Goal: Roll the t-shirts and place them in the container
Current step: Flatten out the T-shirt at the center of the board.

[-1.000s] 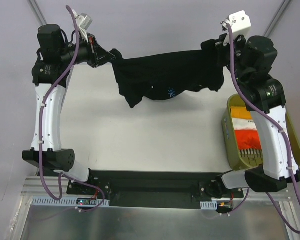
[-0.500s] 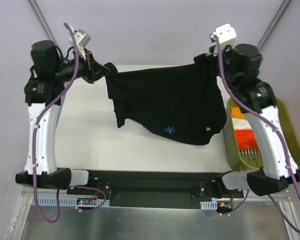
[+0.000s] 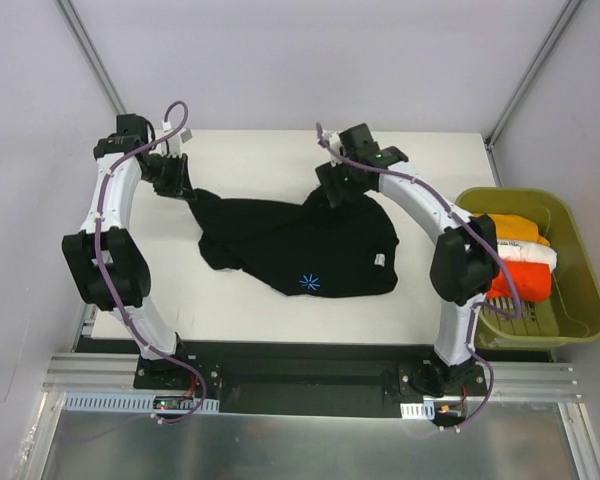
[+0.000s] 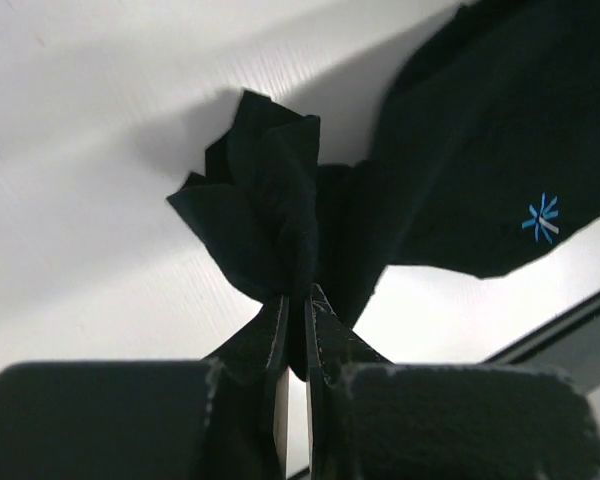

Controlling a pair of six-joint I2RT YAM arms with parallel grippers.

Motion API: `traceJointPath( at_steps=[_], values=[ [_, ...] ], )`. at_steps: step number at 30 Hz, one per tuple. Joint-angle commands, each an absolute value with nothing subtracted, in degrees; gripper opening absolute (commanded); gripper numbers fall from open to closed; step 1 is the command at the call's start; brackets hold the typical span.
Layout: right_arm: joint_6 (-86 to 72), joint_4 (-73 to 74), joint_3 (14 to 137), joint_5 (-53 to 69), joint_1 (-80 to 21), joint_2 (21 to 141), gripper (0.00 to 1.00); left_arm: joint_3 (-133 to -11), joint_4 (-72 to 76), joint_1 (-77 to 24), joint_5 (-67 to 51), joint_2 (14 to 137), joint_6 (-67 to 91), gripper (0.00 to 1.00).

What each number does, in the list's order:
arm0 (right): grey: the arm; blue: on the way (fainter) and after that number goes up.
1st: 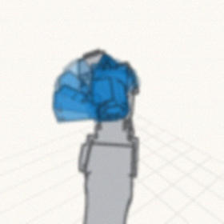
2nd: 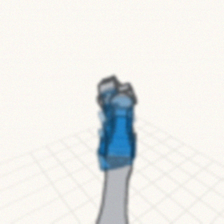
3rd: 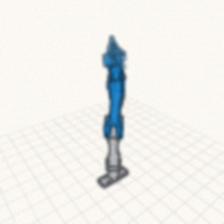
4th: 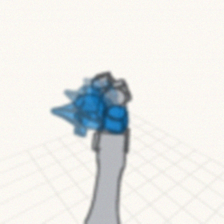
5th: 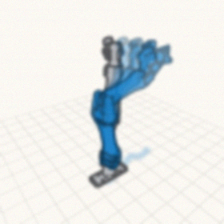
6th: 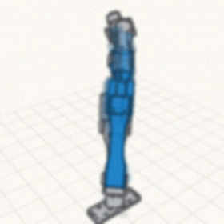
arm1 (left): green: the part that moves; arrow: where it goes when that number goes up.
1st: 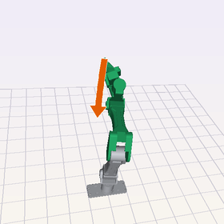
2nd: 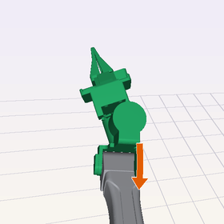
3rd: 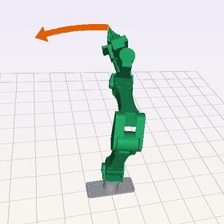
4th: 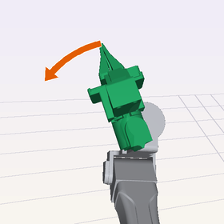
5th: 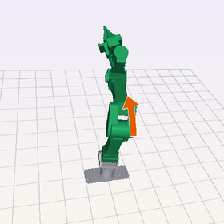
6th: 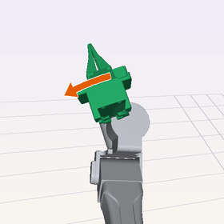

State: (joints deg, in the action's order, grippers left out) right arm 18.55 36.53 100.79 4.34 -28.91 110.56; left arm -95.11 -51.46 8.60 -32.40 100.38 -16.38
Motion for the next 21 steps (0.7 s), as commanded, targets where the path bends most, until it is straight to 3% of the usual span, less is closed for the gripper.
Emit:
traceJointPath(
  at_steps=[1,5,15,17,21],
  values=[
    [14.33,37.71,101.77,10.9,-27.69,109.95,0.71,-94.67,-61.16,8.35,-32.78,101.6,-22.06,0.0],
    [17.04,36.21,106.86,8.09,-24.0,112.23,0.72,-90.45,-62.58,8.35,-32.52,102.22,-23.2,0.0],
    [33.3,39.46,111.1,1.23,-21.62,126.73,0.62,-88.15,-61.79,8.35,-35.95,104.94,-19.34,0.04],
    [35.77,40.51,110.05,0.35,-21.53,127.53,0.58,-88.24,-61.79,8.26,-36.12,105.12,-19.34,0.03],
    [37.62,41.13,105.21,-2.81,-21.53,126.21,0.38,-88.5,-61.61,8.35,-36.47,105.47,-19.86,0.01]
  ],
)
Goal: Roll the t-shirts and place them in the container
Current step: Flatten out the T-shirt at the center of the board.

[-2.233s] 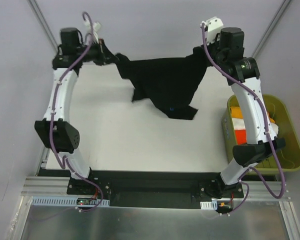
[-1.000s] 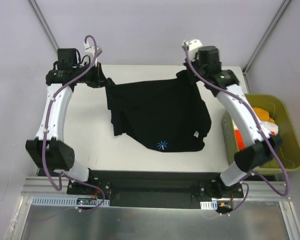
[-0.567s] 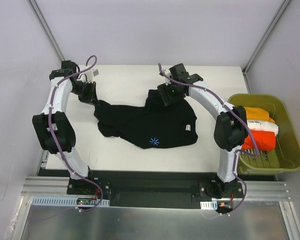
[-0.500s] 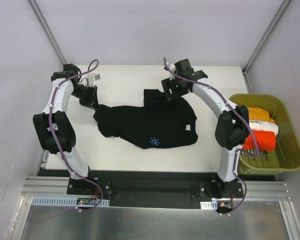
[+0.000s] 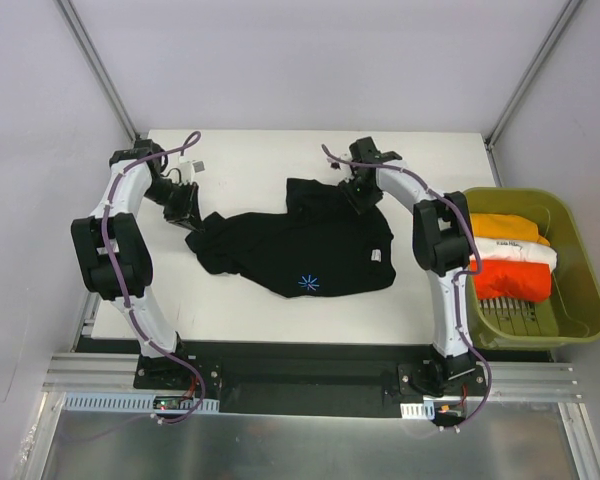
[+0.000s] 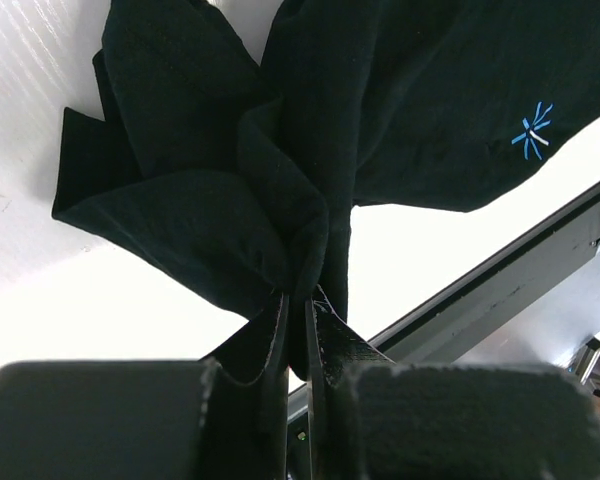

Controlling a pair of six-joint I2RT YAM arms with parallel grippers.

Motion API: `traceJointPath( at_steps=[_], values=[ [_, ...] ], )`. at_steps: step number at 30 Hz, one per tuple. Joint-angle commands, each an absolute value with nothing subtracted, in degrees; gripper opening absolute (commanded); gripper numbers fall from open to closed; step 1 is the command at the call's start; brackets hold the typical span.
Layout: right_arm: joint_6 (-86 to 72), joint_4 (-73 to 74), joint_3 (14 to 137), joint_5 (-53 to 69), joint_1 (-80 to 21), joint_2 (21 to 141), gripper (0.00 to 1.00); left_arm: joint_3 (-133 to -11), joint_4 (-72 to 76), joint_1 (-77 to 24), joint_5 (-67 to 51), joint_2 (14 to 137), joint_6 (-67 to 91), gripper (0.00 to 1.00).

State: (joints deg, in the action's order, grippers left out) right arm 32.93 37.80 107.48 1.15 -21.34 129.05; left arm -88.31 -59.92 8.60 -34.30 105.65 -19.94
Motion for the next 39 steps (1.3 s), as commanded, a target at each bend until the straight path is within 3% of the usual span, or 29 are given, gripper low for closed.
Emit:
traceJointPath(
  at_steps=[1,6,13,18,19,20,22,23,25,26,27,28,31,32,35,39],
  values=[
    [37.79,41.65,103.12,-2.99,-21.62,125.86,0.35,-88.42,-61.7,8.26,-36.56,105.47,-19.95,0.01],
    [39.46,46.04,95.55,-2.29,-22.41,119.45,0.23,-87.45,-61.7,8.61,-36.56,104.59,-21.18,0.0],
    [37.09,55.71,80.78,1.47,-22.94,104.52,0.17,-84.82,-68.19,8.61,-38.05,102.31,-26.8,0.0],
    [33.58,61.34,90.05,6.05,-19.61,101.34,0.19,-82.01,-77.5,8.7,-40.34,100.81,-34.71,0.0],
    [32.7,61.26,92.52,7.8,-19.08,102.38,0.22,-80.96,-78.13,8.7,-39.99,100.29,-35.67,0.0],
    [32.35,60.65,94.55,8.52,-18.72,103.18,0.34,-80.43,-78.22,8.79,-39.03,100.28,-36.64,0.0],
    [32.43,58.1,100.88,10.01,-18.81,107.55,0.5,-80.33,-77.52,8.96,-38.93,100.37,-36.65,0.17],
    [32.61,57.66,103.16,10.37,-19.24,110.01,0.66,-80.68,-77.0,8.88,-39.2,100.63,-35.26,0.27],
    [32.69,56.43,111.13,9.15,-20.12,114.41,0.78,-82.25,-75.77,8.97,-39.98,101.16,-33.49,0.53],
    [33.74,55.99,113.88,8.62,-21.17,118.61,0.88,-82.87,-75.59,8.96,-40.43,101.25,-32.36,0.56],
    [34.53,54.59,115.99,6.96,-21.88,120.48,0.89,-83.32,-75.32,9.05,-40.95,101.34,-31.73,0.59],
    [35.32,54.06,120.45,6.25,-22.67,122.67,0.89,-83.49,-74.63,9.23,-40.87,101.16,-31.12,0.63],
    [37.44,53.0,127.42,5.63,-24.69,130.41,0.85,-82.8,-73.66,9.49,-40.08,100.11,-29.71,0.64],
    [37.79,52.39,130.14,5.45,-25.48,131.82,0.76,-82.62,-73.57,9.93,-39.82,99.85,-29.71,0.64],
    [39.37,49.31,133.32,5.36,-26.54,136.39,0.62,-81.83,-73.74,10.28,-39.11,98.53,-29.62,0.63],
    [40.78,44.84,132.63,8.34,-26.89,138.69,0.61,-81.56,-74.44,10.55,-38.5,97.47,-29.36,0.63]
  ],
)
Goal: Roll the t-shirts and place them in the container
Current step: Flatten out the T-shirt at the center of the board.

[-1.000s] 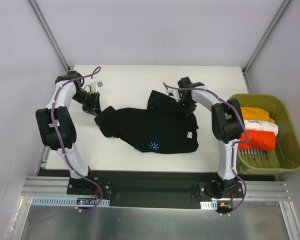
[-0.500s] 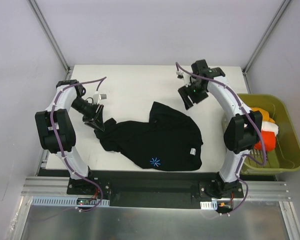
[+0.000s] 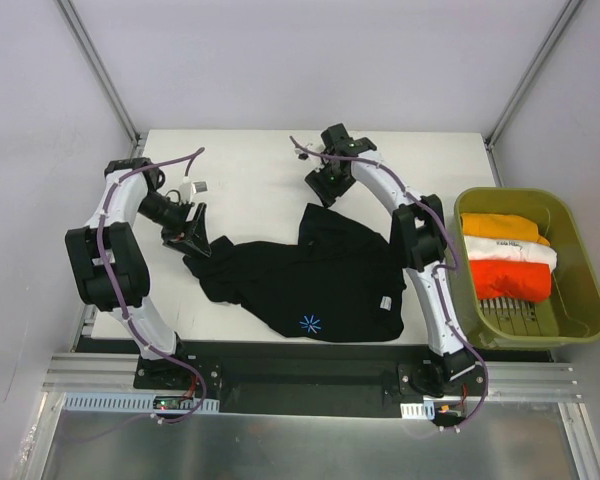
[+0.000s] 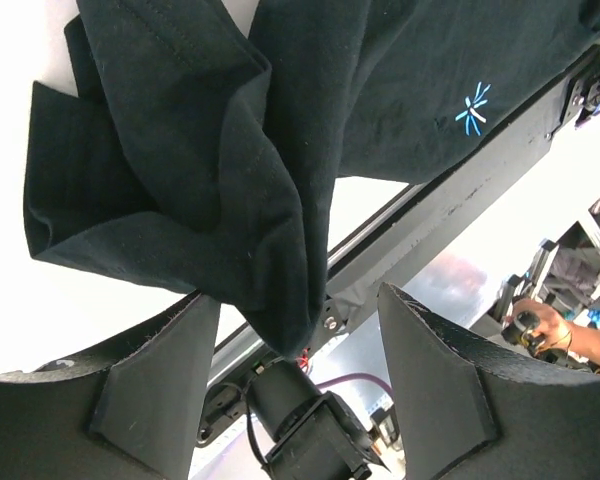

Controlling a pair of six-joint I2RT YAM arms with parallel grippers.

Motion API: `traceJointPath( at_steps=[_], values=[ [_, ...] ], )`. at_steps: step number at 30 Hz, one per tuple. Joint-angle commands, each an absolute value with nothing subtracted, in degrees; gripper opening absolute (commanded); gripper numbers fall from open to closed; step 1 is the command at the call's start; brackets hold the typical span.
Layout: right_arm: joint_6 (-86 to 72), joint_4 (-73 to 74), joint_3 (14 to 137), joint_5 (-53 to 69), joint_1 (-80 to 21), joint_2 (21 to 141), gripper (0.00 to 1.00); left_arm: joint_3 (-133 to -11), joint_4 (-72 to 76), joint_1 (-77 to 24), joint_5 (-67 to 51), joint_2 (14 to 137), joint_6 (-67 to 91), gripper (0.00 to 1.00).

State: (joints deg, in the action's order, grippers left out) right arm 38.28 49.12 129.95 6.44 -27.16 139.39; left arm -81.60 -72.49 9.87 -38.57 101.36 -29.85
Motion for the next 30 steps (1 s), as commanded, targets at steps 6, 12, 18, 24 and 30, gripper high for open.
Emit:
traceJointPath(
  at_steps=[6,12,18,24,30],
  values=[
    [44.55,41.75,134.03,10.81,-28.3,142.11,0.61,-80.25,-74.0,10.63,-40.52,96.77,-26.9,0.63],
    [47.54,42.71,136.66,11.6,-29.79,144.75,0.61,-80.33,-73.74,10.63,-40.34,96.33,-25.84,0.63],
    [50.36,44.12,138.08,13.27,-30.67,146.6,0.6,-80.95,-73.74,10.63,-40.16,95.71,-24.7,0.63],
    [53.87,47.63,138.86,13.19,-31.73,148.62,0.57,-80.68,-73.21,10.63,-39.38,94.92,-23.82,0.63],
    [57.12,51.67,141.59,14.85,-31.99,149.94,0.42,-79.81,-72.69,10.63,-39.11,94.04,-23.73,0.63]
  ],
)
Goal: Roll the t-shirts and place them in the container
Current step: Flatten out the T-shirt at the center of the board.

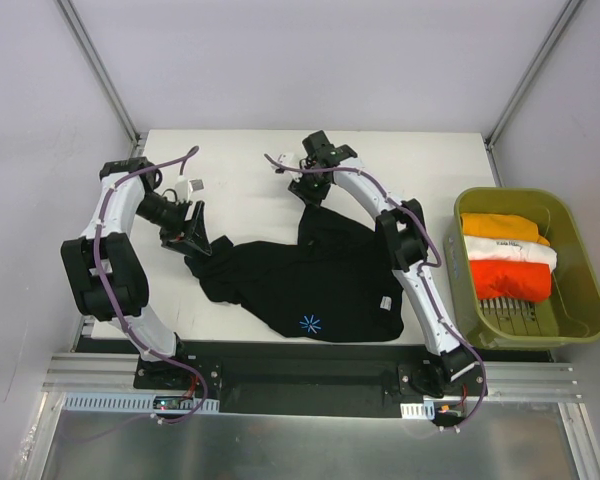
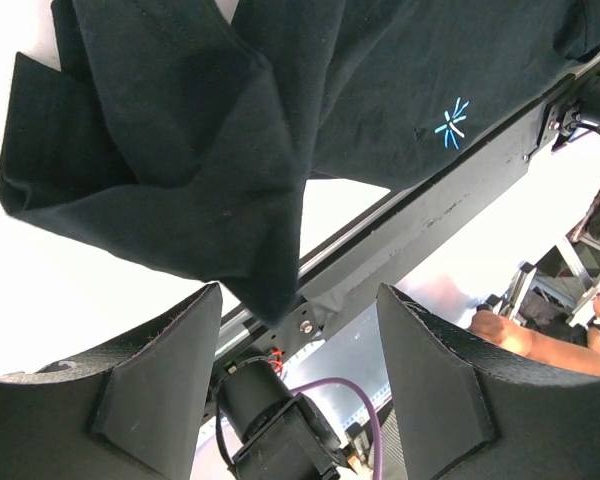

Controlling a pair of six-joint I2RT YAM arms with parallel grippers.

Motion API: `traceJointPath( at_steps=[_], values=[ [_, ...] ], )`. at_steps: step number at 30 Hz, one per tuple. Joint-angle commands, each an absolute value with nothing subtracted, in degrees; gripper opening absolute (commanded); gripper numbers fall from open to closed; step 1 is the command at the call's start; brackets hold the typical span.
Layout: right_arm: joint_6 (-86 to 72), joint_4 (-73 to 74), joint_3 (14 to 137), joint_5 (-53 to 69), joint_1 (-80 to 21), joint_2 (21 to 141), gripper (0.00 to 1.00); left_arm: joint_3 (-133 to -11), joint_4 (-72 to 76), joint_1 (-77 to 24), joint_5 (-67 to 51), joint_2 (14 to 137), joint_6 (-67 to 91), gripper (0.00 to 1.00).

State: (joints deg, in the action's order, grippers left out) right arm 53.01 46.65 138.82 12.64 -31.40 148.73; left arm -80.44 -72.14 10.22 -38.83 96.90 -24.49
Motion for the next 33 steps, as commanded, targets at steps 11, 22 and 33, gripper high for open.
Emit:
traceJointPath(
  at_steps=[11,22,33],
  values=[
    [54.59,46.6,134.22,12.67,-31.11,143.37,0.01,-89.2,-71.63,10.63,-38.67,97.38,-23.64,0.63],
    [40.0,27.33,120.85,3.34,-29.44,117.96,0.01,-89.83,-65.66,10.55,-39.64,98.44,-24.08,0.65],
    [34.1,31.9,110.49,-6.06,-29.71,107.5,0.01,-88.69,-62.41,6.6,-33.49,101.77,-27.77,0.65]
  ],
)
